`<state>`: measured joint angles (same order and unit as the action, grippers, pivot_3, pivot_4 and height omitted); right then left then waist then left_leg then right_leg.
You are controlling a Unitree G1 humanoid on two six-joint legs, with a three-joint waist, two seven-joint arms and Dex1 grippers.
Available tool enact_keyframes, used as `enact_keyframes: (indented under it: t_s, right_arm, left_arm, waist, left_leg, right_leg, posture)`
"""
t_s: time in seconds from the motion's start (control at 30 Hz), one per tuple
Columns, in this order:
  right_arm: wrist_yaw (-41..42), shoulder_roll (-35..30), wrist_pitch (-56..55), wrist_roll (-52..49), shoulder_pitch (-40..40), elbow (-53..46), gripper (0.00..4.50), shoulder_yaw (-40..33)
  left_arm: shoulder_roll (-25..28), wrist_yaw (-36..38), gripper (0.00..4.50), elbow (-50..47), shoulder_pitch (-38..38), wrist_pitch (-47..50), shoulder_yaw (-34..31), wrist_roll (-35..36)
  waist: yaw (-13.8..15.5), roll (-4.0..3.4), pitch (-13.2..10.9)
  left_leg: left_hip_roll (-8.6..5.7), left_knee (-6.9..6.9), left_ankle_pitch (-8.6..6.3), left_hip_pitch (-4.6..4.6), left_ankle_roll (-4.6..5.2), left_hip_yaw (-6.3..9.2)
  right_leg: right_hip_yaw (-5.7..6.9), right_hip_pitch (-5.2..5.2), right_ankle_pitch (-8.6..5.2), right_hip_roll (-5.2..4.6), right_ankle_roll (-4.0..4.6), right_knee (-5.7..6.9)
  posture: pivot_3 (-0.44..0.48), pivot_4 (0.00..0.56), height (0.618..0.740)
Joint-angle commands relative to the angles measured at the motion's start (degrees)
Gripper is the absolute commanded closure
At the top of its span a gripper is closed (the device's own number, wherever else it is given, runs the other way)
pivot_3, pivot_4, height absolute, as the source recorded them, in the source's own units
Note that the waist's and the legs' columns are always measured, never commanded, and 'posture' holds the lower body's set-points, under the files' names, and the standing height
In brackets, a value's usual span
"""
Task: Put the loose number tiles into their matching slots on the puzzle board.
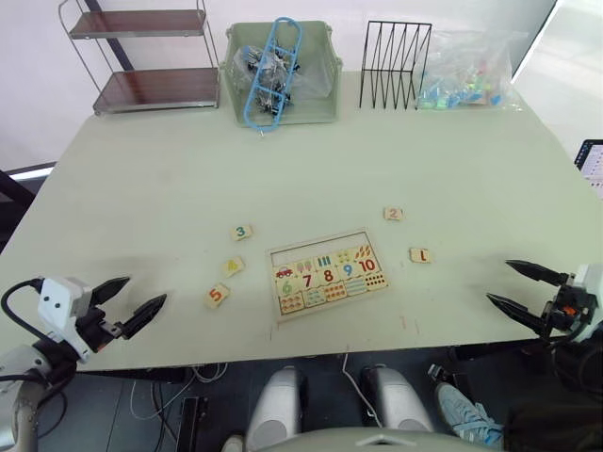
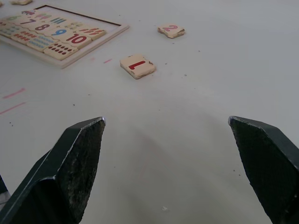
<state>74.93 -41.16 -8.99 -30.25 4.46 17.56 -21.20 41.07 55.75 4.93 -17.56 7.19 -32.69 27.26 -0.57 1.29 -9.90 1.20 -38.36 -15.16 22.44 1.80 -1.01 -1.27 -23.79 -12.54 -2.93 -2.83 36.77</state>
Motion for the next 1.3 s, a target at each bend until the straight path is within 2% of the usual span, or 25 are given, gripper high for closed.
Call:
enact_keyframes:
  t_s: [0.03, 0.57, 0.7, 0.9, 1.13, 1.3]
  right_arm:
    - [0.6, 0.3, -1.7, -0.4, -0.2, 0.7, 0.07, -1.3]
    - [-0.2, 1.9, -4.1, -0.7, -1.0, 2.3, 0.07, -1.8]
    - [-3.3, 2.4, -0.7, -2.5, 0.0, -2.3, 0.07, -2.4]
    - [-13.4, 5.6, 7.6, -3.9, 5.5, -18.5, 0.07, -1.0]
    - [-25.3, 9.6, 16.9, -1.9, 9.4, -33.0, 0.07, 3.6]
    - [-33.1, 11.7, 21.4, 0.7, 9.3, -38.1, 0.07, 6.6]
  left_arm:
    - [0.1, 0.8, 0.0, -1.1, 0.0, -1.0, -0.9, 1.0]
    - [0.6, 4.3, 0.0, 2.9, 2.6, -2.9, -0.8, 1.1]
    - [1.7, 7.0, 0.0, 2.9, 4.5, -4.2, -0.1, 1.1]
    - [3.0, 12.9, 0.0, 1.7, 8.4, -8.1, 2.5, 1.3]
    - [6.3, 26.1, 0.0, 3.6, 11.7, -10.2, 3.6, 5.6]
    - [8.6, 33.5, 0.0, 6.9, 13.9, -10.7, 4.8, 6.3]
  waist:
    - [0.0, 0.0, 0.0]
    - [0.0, 0.01, 0.0]
    - [0.0, 0.0, 0.0]
    - [0.1, 0.01, 0.0]
    - [0.0, 0.0, 0.0]
    - [0.0, 0.0, 0.0]
  left_leg:
    - [0.0, 0.0, 0.0, 0.0, 0.0, 0.0]
    - [0.0, 0.0, 0.0, -0.01, 0.0, -0.07]
    - [0.0, 0.0, 0.0, -0.01, 0.0, -0.07]
    - [0.01, 0.0, 0.0, 0.0, 0.0, -0.03]
    - [0.03, 0.0, 0.0, 0.01, 0.0, 0.04]
    - [0.01, 0.0, 0.0, 0.02, 0.0, 0.0]
  right_leg:
    - [0.0, 0.0, 0.0, 0.0, 0.0, 0.0]
    - [-0.02, 0.0, 0.0, 0.01, 0.0, 0.01]
    - [-0.01, 0.0, 0.0, 0.01, 0.0, 0.01]
    - [0.0, 0.0, 0.0, 0.01, 0.0, 0.02]
    - [-0.01, -0.03, 0.0, 0.02, 0.01, 0.03]
    - [-0.02, -0.04, -0.01, 0.02, 0.0, 0.02]
  posture:
    - [0.0, 0.15, 0.74]
    - [0.0, 0.15, 0.74]
    - [0.0, 0.15, 0.74]
    - [0.0, 0.15, 0.74]
    - [0.0, 0.15, 0.74]
    - [0.0, 0.15, 0.74]
